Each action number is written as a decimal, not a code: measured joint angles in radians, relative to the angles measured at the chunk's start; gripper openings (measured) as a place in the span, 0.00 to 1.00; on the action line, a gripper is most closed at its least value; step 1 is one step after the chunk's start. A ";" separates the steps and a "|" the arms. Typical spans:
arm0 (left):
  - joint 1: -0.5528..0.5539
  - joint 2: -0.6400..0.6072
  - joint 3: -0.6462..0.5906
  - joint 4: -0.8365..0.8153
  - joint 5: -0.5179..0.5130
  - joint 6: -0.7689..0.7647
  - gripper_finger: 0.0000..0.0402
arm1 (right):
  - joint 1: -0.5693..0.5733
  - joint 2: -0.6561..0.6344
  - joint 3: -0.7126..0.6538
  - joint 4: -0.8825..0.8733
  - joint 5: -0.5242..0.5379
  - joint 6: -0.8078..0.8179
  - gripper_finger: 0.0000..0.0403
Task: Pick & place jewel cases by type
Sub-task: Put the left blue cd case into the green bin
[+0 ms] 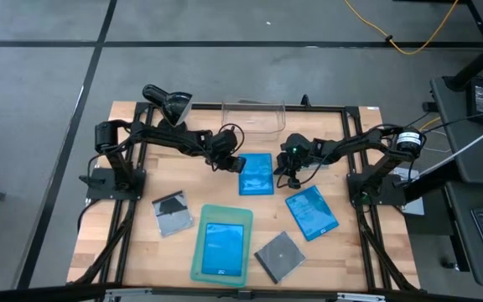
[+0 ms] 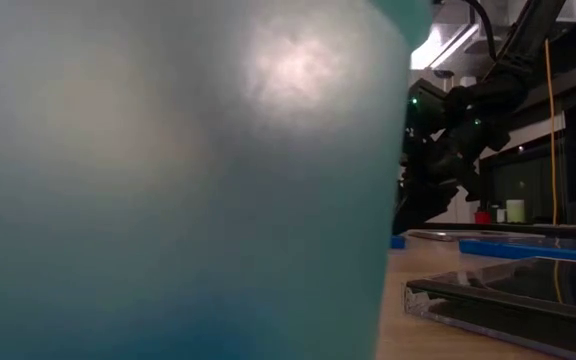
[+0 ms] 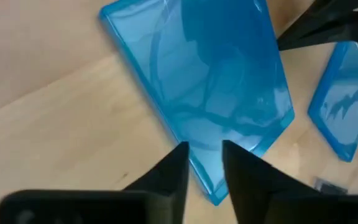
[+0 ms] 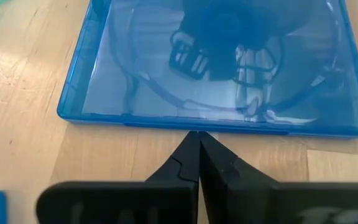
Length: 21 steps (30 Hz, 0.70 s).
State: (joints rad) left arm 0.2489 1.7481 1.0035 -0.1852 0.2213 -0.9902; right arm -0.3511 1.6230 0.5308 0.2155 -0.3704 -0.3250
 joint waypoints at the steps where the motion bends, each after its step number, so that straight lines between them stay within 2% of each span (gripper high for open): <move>1: 0.000 0.000 0.000 -0.001 0.000 -0.010 0.27 | 0.000 0.000 0.000 0.001 0.000 -0.002 0.01; 5: 0.000 0.003 0.000 -0.001 -0.012 -0.042 0.39 | 0.000 0.000 0.000 0.003 0.000 -0.016 0.01; 9: 0.000 0.028 0.000 0.007 -0.015 -0.067 0.45 | 0.000 0.000 0.000 0.004 0.000 -0.021 0.01; 21: -0.016 0.136 -0.001 0.144 0.017 -0.142 0.46 | 0.000 -0.001 0.000 0.006 0.000 -0.024 0.01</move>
State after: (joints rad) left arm 0.2329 1.8839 1.0026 -0.0407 0.2383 -1.1324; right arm -0.3511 1.6222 0.5308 0.2211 -0.3706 -0.3492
